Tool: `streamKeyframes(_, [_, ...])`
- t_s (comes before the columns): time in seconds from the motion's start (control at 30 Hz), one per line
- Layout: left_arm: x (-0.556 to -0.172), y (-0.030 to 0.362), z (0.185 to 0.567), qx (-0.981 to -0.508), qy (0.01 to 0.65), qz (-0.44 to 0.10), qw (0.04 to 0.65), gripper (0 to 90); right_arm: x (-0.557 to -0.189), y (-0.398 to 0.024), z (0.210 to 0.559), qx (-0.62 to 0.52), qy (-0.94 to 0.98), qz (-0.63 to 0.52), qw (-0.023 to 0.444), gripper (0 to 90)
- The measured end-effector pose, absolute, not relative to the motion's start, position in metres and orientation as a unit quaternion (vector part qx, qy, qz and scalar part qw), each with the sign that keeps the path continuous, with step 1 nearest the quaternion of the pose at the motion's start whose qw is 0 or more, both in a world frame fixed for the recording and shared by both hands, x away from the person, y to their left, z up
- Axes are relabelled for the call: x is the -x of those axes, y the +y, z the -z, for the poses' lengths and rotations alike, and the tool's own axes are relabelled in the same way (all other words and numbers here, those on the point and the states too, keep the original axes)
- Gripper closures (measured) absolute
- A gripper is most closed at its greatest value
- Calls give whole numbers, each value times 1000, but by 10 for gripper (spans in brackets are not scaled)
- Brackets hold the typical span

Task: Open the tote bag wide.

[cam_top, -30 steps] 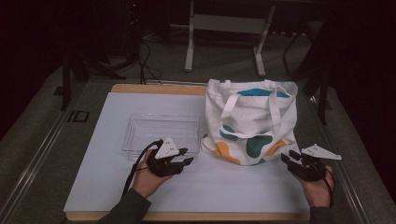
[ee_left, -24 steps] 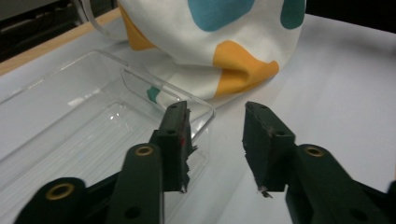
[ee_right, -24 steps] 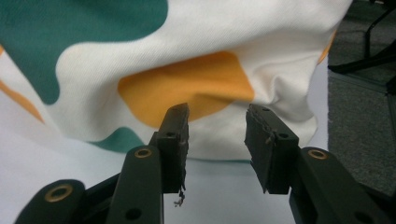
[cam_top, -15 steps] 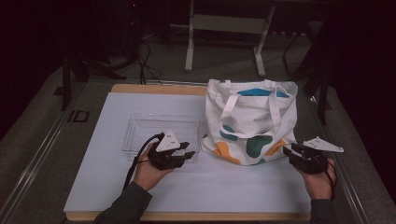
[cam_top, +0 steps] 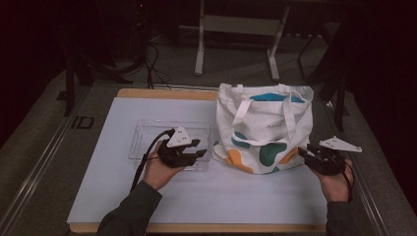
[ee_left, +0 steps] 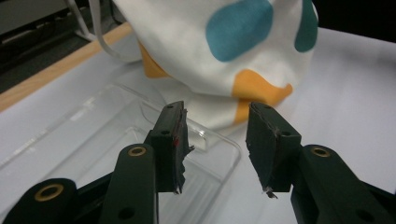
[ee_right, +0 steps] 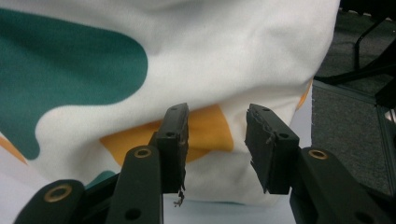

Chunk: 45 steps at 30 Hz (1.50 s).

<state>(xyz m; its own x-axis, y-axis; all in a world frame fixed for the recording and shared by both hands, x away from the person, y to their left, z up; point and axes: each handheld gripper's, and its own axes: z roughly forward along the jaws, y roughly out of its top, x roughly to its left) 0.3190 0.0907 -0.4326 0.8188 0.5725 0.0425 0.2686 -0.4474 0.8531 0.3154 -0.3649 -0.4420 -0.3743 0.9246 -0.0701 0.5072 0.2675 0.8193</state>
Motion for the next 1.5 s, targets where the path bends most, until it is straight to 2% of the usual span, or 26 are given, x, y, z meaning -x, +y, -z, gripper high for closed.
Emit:
streamKeyframes(0.9, [-371,75,419,-815,268,-136,496,563,-359,-377,421,-500,720,-382,293,542])
streamKeyframes(1.33, [-391,69,419,-816,270,-127,495,528,-392,-388,418,-515,707,-381,299,442])
streamKeyframes(1.5, [-402,63,419,-813,275,-129,497,521,-405,-392,414,-516,707,-395,279,400])
